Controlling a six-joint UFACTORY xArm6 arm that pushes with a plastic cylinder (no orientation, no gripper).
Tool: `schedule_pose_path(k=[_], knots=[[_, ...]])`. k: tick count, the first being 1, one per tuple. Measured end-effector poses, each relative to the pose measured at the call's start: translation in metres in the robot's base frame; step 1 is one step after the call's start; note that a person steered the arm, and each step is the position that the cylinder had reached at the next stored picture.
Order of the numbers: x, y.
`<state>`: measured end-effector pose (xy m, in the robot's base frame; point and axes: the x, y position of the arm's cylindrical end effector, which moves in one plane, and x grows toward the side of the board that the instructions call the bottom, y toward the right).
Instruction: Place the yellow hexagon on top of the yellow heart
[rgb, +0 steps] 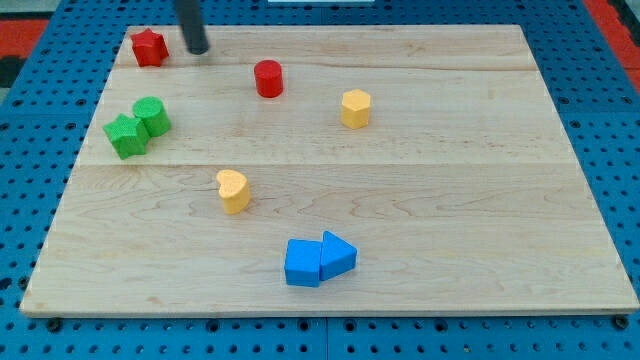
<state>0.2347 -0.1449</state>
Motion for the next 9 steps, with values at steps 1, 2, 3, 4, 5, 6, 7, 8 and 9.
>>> schedule_pose_path(k=[1,2,3,4,5,6,7,8,9], knots=[[-0.003,0.061],[-0.002,0.118],[0.033,0.136],[0.081,0.108],[0.083,0.056],[0.080,-0.009],[0.061,0.007],[0.060,0.033],[0.049,0.046]])
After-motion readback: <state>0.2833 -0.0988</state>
